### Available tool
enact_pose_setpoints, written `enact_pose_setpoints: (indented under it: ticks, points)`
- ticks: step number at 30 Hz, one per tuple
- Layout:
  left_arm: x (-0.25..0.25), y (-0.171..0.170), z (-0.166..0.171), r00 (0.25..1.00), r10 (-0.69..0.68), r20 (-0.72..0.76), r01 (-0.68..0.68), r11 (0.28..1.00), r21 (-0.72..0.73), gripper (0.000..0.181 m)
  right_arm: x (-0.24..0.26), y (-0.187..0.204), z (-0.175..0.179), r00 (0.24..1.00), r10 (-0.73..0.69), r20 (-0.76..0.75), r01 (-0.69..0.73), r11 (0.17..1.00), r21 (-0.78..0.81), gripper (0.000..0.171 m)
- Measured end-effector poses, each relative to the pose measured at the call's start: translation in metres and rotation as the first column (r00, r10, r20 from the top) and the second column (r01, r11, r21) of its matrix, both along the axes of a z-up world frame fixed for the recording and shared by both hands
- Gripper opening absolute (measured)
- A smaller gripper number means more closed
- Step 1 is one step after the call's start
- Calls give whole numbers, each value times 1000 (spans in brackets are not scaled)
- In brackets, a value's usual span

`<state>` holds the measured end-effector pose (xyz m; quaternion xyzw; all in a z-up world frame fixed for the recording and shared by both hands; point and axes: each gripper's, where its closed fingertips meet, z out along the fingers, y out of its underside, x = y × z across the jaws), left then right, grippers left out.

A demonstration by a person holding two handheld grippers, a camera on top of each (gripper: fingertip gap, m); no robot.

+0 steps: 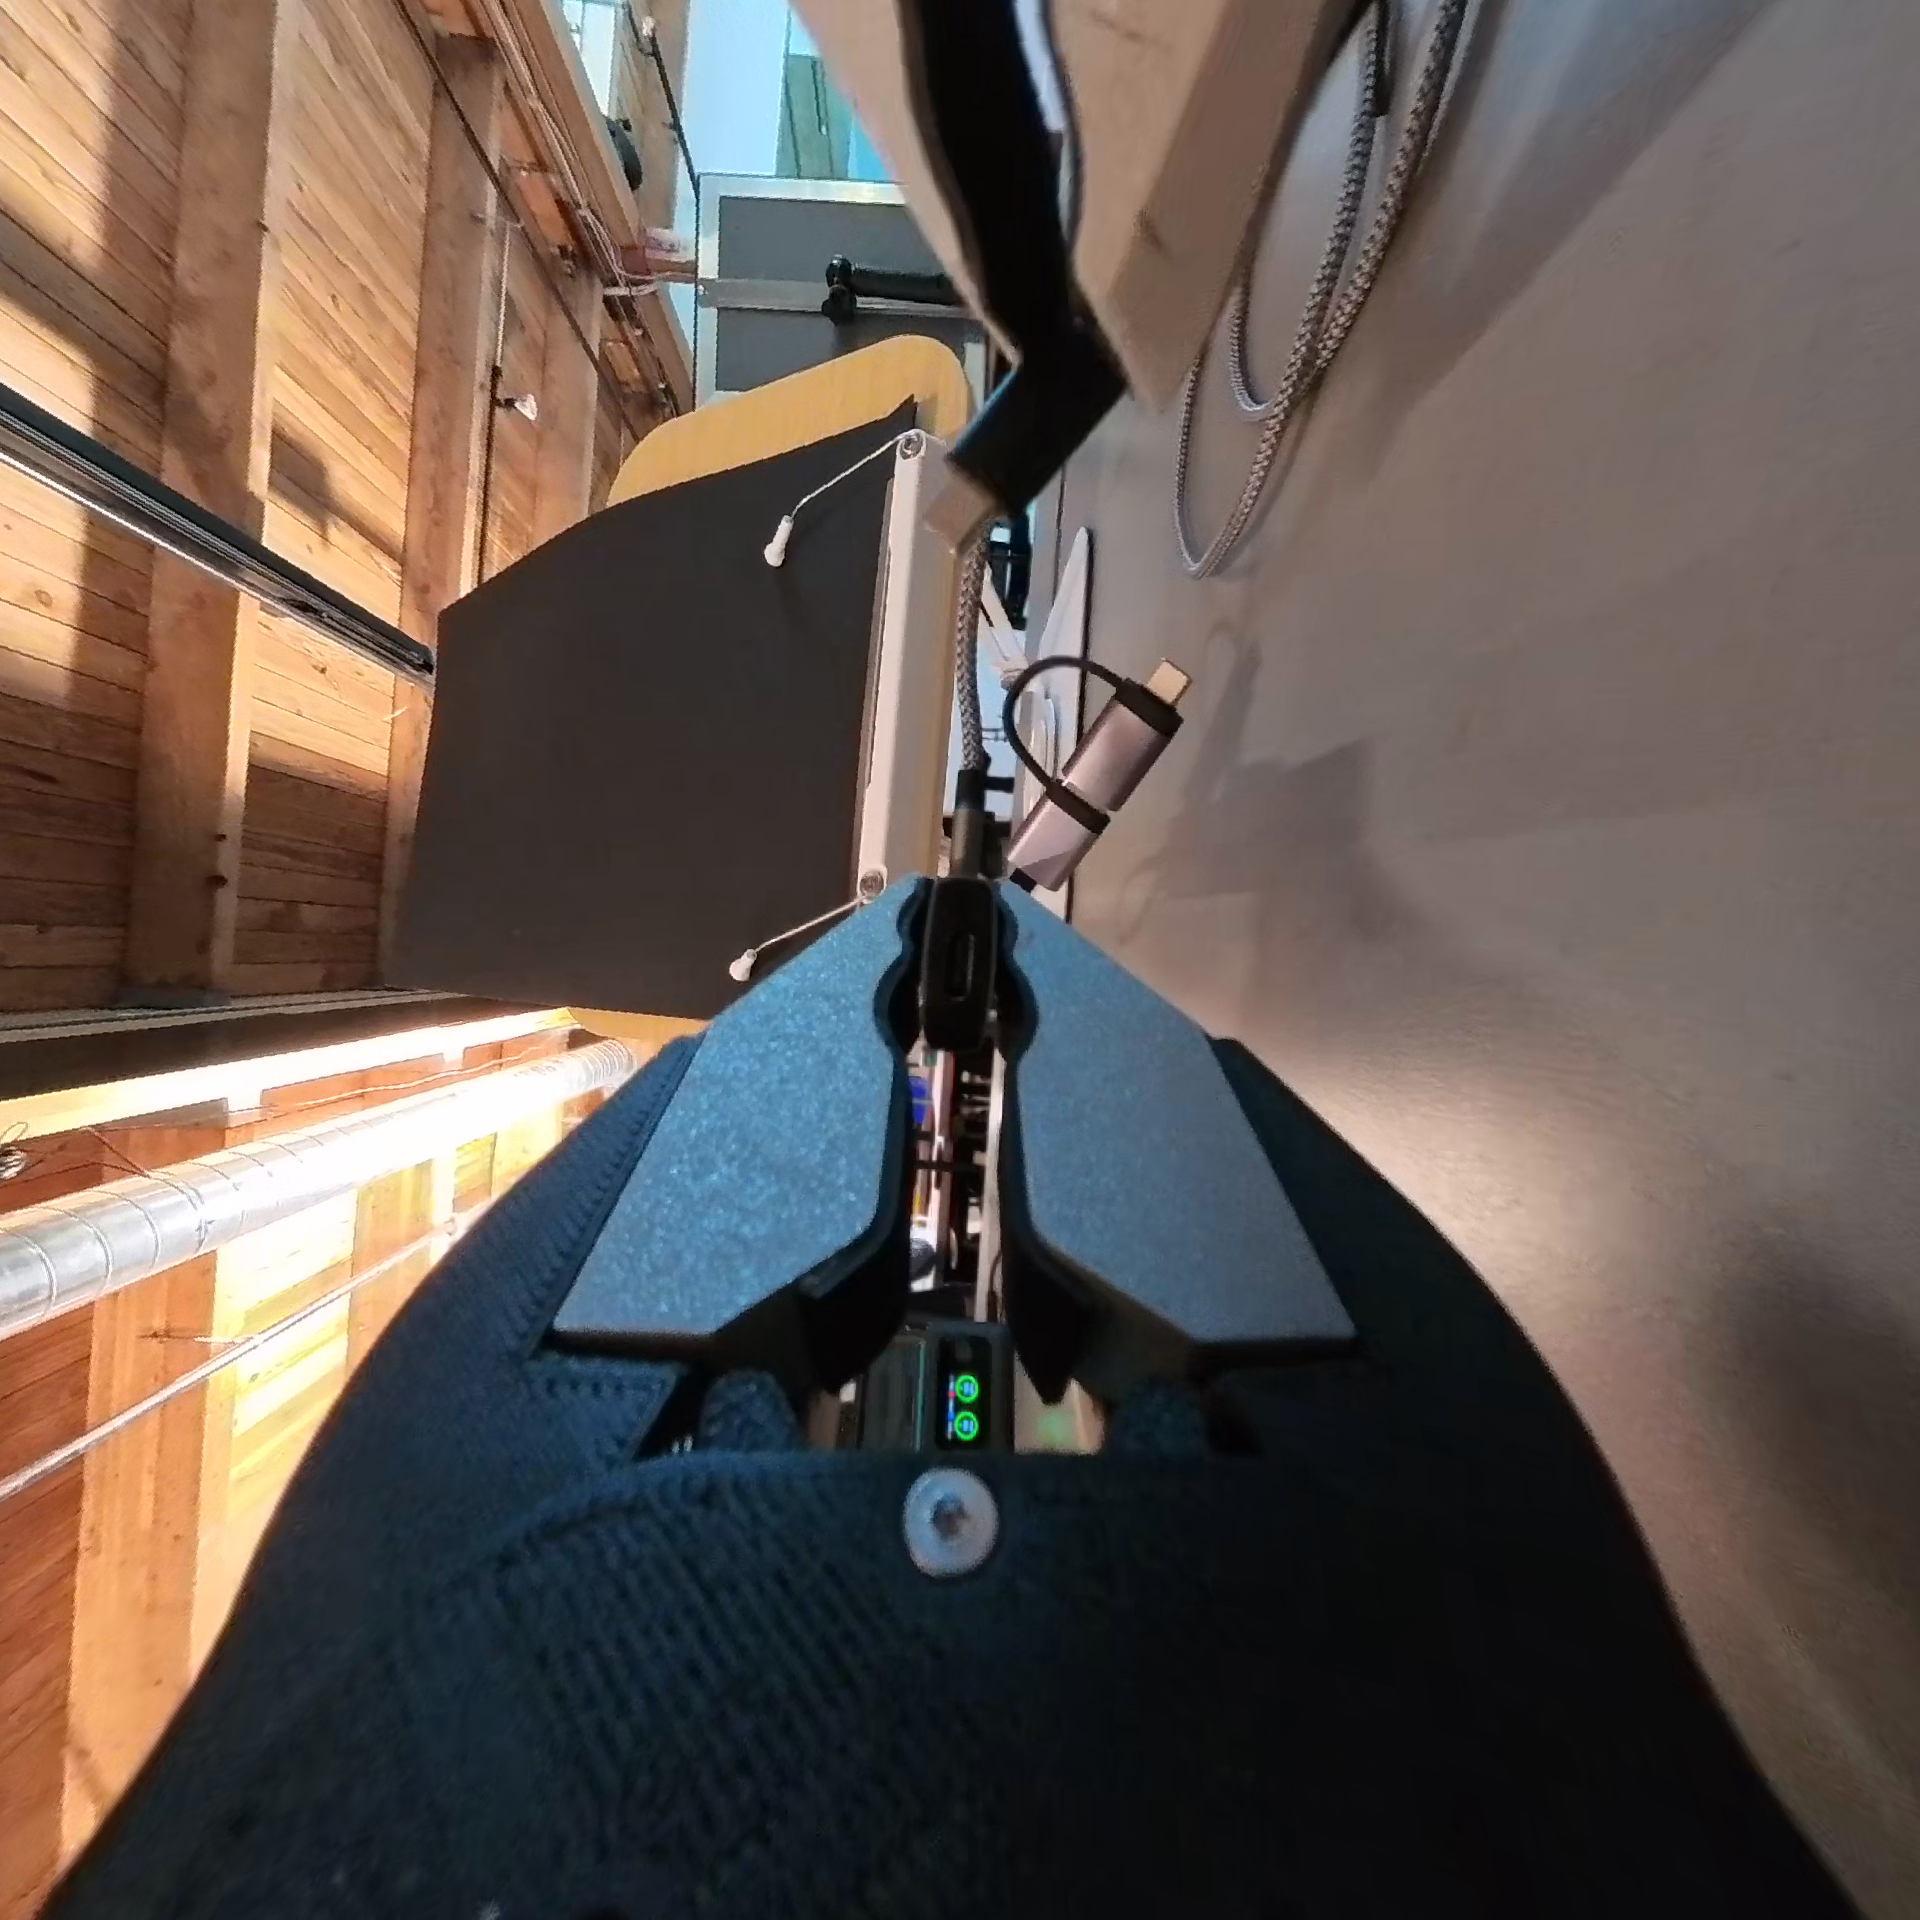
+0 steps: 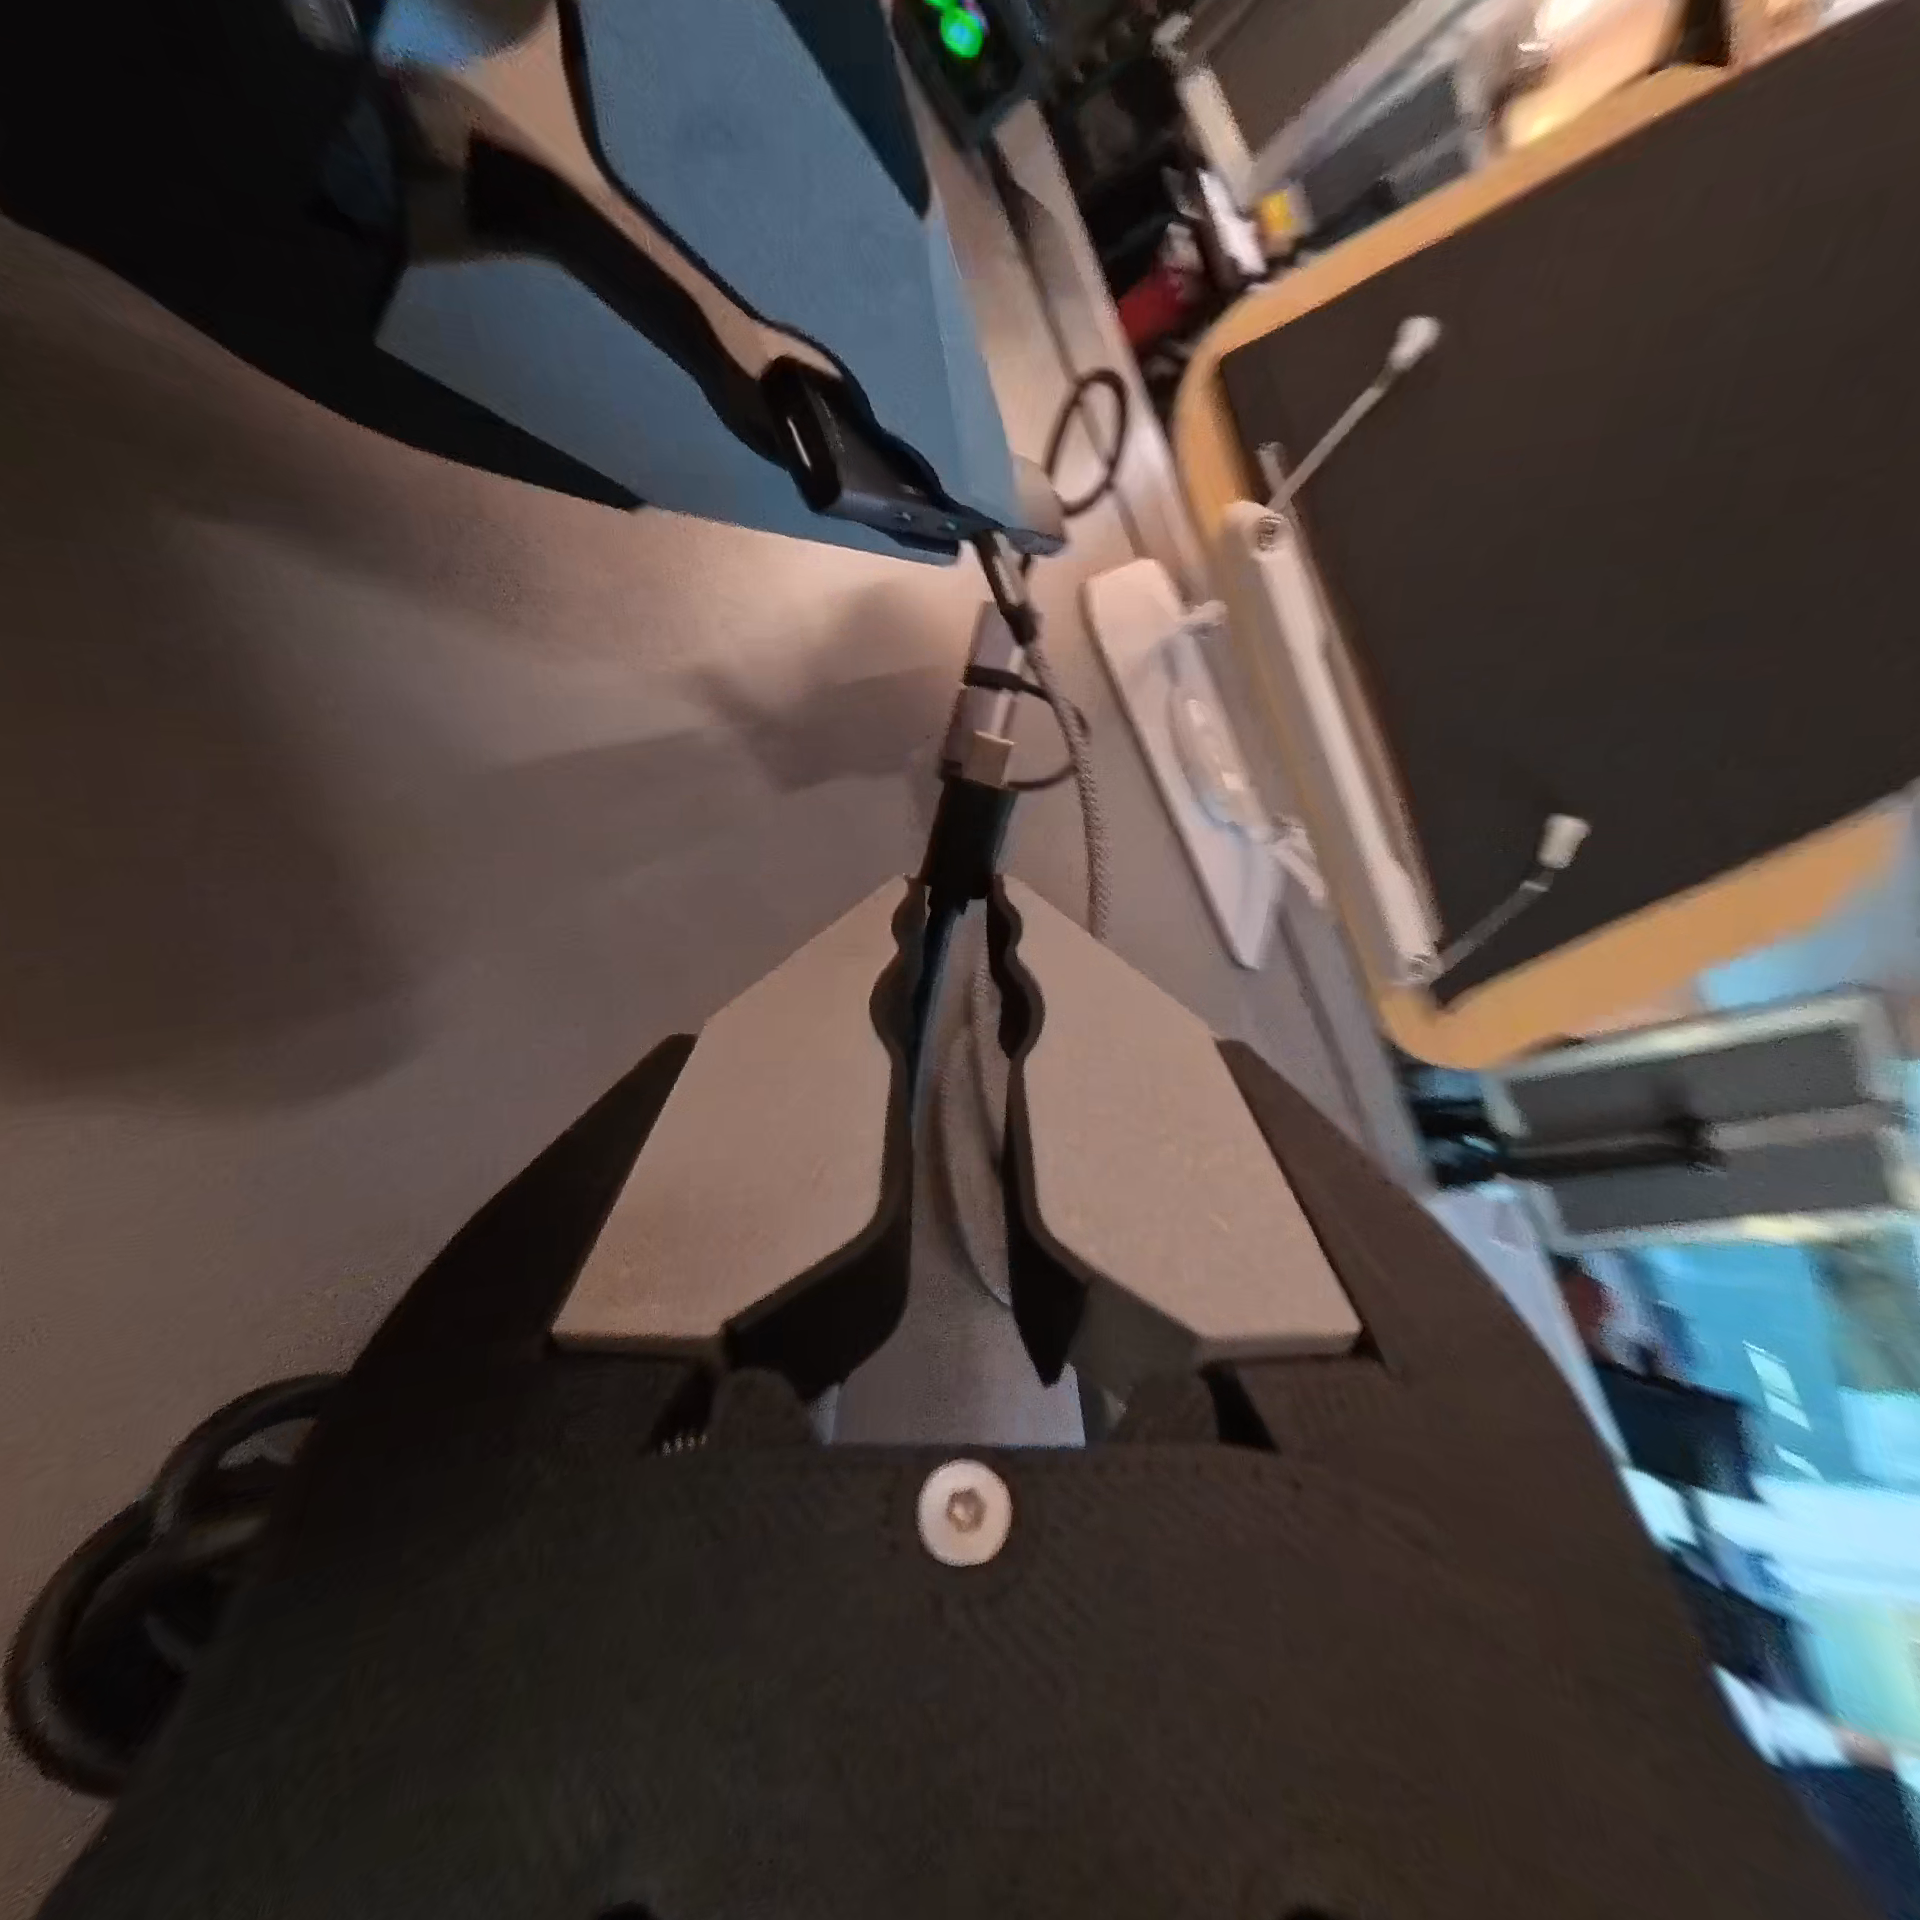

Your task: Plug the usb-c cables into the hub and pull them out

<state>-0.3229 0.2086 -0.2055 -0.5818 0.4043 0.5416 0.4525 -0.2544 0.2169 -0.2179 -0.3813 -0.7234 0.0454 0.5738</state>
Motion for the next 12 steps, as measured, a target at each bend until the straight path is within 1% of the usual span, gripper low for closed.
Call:
enact_pose_setpoints:
  ticks: [3,5,7,9,12]
  points:
    - [4,1,-1,999,-18,-42,18,1000,-1,6,-3,-2,-4,993,90,79,-71,975,-213,9]
    - [9,2,1,995,-28,-96,29,1000,11,6,-3,-7,-11,965,187,184,-105,918,-383,9]
    - [13,3,4,989,-35,-140,39,999,22,6,0,-10,-14,923,272,272,-109,863,-494,9]
    - [15,4,5,986,-37,-165,42,999,29,6,4,-9,-16,874,323,363,-94,845,-527,8]
    - [17,3,8,983,-45,-176,54,998,42,6,9,-6,-16,798,352,490,-64,857,-511,8]
